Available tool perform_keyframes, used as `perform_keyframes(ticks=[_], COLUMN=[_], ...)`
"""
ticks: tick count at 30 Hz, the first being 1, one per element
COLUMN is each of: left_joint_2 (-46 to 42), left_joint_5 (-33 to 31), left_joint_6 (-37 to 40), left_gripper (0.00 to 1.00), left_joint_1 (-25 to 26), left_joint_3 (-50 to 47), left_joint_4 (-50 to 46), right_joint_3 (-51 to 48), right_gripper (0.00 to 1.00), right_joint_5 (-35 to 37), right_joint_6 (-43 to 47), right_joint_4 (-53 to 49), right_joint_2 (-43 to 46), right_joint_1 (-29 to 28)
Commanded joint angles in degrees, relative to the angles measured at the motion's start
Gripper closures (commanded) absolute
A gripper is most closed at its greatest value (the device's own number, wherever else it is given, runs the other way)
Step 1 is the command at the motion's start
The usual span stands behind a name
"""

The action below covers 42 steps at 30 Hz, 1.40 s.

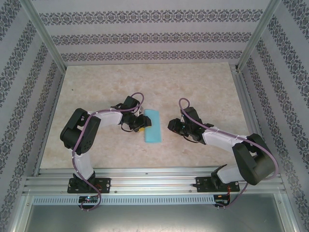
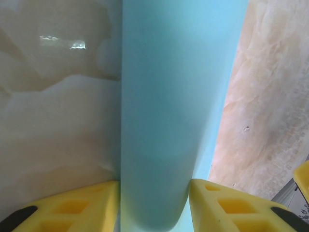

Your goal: Fold a paper plane with a square sheet of paper (fold left side to right side)

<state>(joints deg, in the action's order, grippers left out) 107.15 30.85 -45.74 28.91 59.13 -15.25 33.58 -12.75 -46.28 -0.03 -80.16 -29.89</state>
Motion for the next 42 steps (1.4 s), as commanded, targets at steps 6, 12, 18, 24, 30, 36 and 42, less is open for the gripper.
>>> perform_keyframes(ticks=[6,12,18,24,30,36,42], left_joint_2=[4.32,4.67,5.36,5.96,6.16,6.49,6.67], left_joint_5=[-5.18,-5.41,-5.50,-5.61,-5.95,-5.99,-6.06], left_joint_6=[-0.65,-0.34,-0.25,0.03,0.21,0.17,0.29], left_gripper=[0.56,0.57,0.57,0.57,0.57,0.57,0.57], left_joint_1=[1.42,1.54,1.94,2.18,2.24,2.25,2.35], left_joint_3=[0.18,0.19,0.45,0.68,0.67,0.67,0.67], left_joint_4=[-1.02,-1.41,-1.45,-1.55,-1.73,-1.72,-1.74], right_joint_3=[-0.18,0.17,0.69,1.98,3.49,5.15,6.65], right_gripper=[0.72,0.73,0.76,0.80,0.81,0.84,0.87], right_joint_5=[-0.95,-1.63,-3.31,-4.21,-4.39,-4.82,-4.92], right_joint_6=[1.44,0.88,-1.34,-2.88,-3.55,-4.51,-5.30], right_joint_4=[1.21,2.47,5.96,8.31,9.06,10.20,11.19], right_joint_2=[-0.59,-1.60,-3.85,-7.04,-9.39,-12.11,-15.45], right_joint_1=[-0.26,-1.22,-3.09,-4.42,-5.71,-7.22,-8.23])
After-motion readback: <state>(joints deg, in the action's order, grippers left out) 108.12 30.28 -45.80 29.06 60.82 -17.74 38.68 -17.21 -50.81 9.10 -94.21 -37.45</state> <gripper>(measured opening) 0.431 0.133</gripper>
